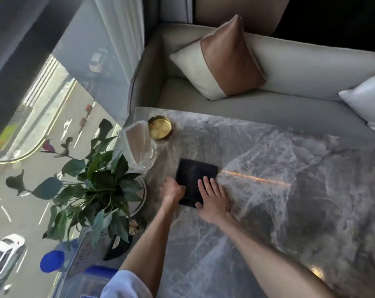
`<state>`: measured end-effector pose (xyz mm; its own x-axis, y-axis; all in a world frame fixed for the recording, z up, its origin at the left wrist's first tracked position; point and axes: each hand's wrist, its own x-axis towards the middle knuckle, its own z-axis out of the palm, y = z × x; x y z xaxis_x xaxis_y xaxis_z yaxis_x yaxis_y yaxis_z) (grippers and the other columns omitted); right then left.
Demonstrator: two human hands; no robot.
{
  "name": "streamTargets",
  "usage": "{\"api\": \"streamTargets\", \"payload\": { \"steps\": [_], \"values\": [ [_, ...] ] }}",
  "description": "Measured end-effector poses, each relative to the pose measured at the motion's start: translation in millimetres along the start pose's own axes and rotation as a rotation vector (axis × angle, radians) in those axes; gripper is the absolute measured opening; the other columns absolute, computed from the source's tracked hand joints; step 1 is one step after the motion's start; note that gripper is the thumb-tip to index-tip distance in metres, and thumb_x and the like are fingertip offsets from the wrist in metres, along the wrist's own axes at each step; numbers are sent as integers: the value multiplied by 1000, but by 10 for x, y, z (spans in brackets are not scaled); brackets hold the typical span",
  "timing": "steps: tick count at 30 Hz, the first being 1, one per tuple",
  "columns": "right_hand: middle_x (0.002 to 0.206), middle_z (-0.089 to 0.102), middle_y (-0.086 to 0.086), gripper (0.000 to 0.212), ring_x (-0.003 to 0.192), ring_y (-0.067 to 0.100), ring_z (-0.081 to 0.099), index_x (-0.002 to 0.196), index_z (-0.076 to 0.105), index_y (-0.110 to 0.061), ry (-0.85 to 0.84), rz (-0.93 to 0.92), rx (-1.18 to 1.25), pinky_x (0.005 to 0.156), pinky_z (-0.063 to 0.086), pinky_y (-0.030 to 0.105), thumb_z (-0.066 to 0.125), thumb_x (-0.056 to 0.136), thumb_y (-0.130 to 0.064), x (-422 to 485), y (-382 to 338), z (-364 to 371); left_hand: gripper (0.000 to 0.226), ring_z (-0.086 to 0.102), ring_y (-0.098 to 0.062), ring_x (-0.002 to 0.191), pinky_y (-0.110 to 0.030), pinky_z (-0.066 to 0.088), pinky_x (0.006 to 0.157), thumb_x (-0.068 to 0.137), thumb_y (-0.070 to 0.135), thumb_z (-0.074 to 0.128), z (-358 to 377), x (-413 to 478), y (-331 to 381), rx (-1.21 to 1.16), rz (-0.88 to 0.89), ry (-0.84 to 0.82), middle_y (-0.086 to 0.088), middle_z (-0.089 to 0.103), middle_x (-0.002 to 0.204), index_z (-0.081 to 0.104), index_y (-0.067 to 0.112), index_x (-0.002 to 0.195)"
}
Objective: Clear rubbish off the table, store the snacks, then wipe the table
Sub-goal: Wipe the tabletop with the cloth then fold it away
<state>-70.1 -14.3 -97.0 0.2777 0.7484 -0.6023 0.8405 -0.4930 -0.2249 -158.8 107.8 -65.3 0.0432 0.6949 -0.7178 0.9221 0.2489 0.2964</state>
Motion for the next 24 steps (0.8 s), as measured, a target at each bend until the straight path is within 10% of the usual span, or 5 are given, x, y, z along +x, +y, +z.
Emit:
{"api": "streamTargets", "payload": {
  "steps": [5, 10, 14, 24],
  "values": [
    [158, 30, 6, 63, 146, 25, 28, 147, 39, -17, -170, 247, 860, 112, 26, 33, 30, 98, -56, 53, -35, -672, 29, 67, -35, 100, -32, 50, 75, 78, 5, 60, -69, -399, 305, -113, 286, -22, -20, 70, 98, 64, -3, 105],
    [93, 75, 10, 82, 94, 24, 66, 101, 71, -13, -245, 305, 2032, 84, 52, 34, 33, 80, -83, -272, 253, -911, 34, 56, -36, 110, -40, 43, 95, 89, 14, 52, 289, -1144, 636, 189, 656, 31, -19, 57, 119, 54, 2, 122],
    [63, 70, 4, 77, 67, 18, 70, 60, 71, -16, -74, 235, 2227, 66, 56, 25, 40, 75, -85, -762, 613, -883, 38, 50, -33, 111, -41, 43, 94, 90, 5, 44, 614, -1713, 693, 547, 843, 113, -15, 48, 124, 46, 6, 128],
    [62, 59, 5, 47, 64, 20, 58, 66, 60, -14, 54, -71, 2320, 69, 46, 34, 62, 79, -59, -1513, 1000, -742, 39, 49, -27, 94, -35, 43, 79, 78, 19, 48, 834, -2674, 513, 535, 1064, 299, -4, 50, 108, 62, 17, 115]
  ]
}}
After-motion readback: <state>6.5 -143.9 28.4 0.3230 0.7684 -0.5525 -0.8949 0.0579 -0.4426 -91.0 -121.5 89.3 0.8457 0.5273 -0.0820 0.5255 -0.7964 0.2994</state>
